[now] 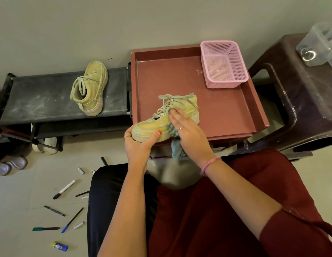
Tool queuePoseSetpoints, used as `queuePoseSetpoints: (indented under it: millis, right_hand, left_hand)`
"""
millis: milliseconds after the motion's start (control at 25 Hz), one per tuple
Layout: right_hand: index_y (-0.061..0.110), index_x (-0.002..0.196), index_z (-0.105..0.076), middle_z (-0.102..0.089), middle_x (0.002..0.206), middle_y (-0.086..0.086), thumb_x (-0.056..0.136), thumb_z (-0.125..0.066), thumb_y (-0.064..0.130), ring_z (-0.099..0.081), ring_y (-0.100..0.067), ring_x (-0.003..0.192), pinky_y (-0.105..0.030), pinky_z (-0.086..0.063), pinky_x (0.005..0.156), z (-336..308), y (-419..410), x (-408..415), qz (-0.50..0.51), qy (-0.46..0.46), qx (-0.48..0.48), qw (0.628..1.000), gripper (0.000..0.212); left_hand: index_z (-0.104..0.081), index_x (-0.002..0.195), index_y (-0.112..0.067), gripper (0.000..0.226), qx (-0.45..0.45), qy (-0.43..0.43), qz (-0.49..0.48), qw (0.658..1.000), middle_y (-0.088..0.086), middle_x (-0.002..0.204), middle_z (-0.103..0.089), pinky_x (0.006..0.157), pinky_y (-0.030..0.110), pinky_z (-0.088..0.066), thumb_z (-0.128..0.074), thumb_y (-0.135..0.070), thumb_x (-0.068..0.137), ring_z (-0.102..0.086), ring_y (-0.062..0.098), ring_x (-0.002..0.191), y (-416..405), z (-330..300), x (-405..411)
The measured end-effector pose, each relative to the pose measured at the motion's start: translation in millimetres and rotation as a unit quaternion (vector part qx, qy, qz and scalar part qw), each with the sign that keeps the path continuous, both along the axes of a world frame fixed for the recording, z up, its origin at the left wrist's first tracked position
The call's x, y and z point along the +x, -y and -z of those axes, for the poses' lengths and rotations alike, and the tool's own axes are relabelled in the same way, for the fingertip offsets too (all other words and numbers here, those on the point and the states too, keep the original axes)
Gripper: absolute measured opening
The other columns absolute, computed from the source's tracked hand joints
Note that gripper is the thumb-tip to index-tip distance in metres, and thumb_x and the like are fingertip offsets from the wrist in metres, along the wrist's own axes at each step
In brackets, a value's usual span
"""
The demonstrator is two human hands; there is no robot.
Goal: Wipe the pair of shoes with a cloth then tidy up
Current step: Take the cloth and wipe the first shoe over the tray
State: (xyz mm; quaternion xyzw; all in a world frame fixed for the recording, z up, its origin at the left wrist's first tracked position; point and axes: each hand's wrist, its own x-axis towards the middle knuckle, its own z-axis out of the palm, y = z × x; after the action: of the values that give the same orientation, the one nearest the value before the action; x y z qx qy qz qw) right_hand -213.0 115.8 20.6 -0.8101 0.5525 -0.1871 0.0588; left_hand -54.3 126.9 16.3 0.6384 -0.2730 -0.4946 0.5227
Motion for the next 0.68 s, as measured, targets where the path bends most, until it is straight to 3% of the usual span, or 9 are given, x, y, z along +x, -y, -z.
queuePoseSetpoints:
  millis: [160, 360, 440, 560, 680]
  right_hand:
    - [-0.002, 0.134, -0.047, -0.048, 0.140, -0.016, 0.081, -0.048, -0.019, -0.039, -0.031, 0.135, -0.034, -0.022, 0.113, -8, 51, -6, 0.097, 0.011, 0.021, 0.995, 0.056]
    - [-0.002, 0.133, -0.048, -0.048, 0.140, -0.014, 0.080, -0.028, -0.010, -0.041, -0.027, 0.133, -0.035, -0.023, 0.113, -7, 6, 4, 0.017, -0.007, -0.009, 1.000, 0.057]
    - [-0.003, 0.131, -0.050, -0.051, 0.137, -0.016, 0.079, -0.035, -0.009, -0.045, -0.029, 0.130, -0.036, -0.023, 0.110, -7, 1, 0, 0.000, -0.015, -0.020, 1.000, 0.055]
    - [-0.006, 0.125, -0.055, -0.055, 0.132, -0.020, 0.069, -0.063, -0.017, -0.051, -0.033, 0.124, -0.037, -0.028, 0.108, -8, 35, -3, 0.023, -0.043, -0.010, 0.999, 0.059]
    - [-0.006, 0.126, -0.054, -0.054, 0.133, -0.020, 0.074, -0.053, -0.020, -0.049, -0.034, 0.126, -0.034, -0.027, 0.108, -12, 47, -1, 0.048, 0.006, 0.020, 0.999, 0.054]
  left_hand:
    - [-0.049, 0.120, -0.011, 0.067, 0.000, -0.007, -0.002, 1.000, 0.003, 0.110, -0.065, 0.076, 0.020, -0.055, -0.087, -0.003, 0.065, -0.068, 0.006, 0.094, -2, -1, -2]
    - [-0.047, 0.122, -0.011, 0.069, -0.009, 0.006, 0.009, 1.000, 0.001, 0.108, -0.064, 0.076, 0.019, -0.055, -0.086, -0.001, 0.065, -0.067, 0.001, 0.092, 0, -1, -2]
    - [-0.046, 0.123, -0.010, 0.071, -0.009, 0.013, 0.013, 1.000, 0.000, 0.108, -0.064, 0.076, 0.020, -0.055, -0.086, -0.001, 0.065, -0.067, 0.001, 0.092, -1, 0, -3]
    - [-0.046, 0.124, -0.008, 0.072, -0.010, -0.002, 0.007, 1.000, 0.004, 0.111, -0.064, 0.078, 0.022, -0.056, -0.086, -0.002, 0.065, -0.068, 0.006, 0.096, -1, -1, -4]
    - [-0.046, 0.124, -0.008, 0.073, -0.008, -0.006, -0.003, 1.000, 0.006, 0.113, -0.064, 0.080, 0.024, -0.056, -0.087, -0.003, 0.064, -0.068, 0.008, 0.097, -2, -1, -5]
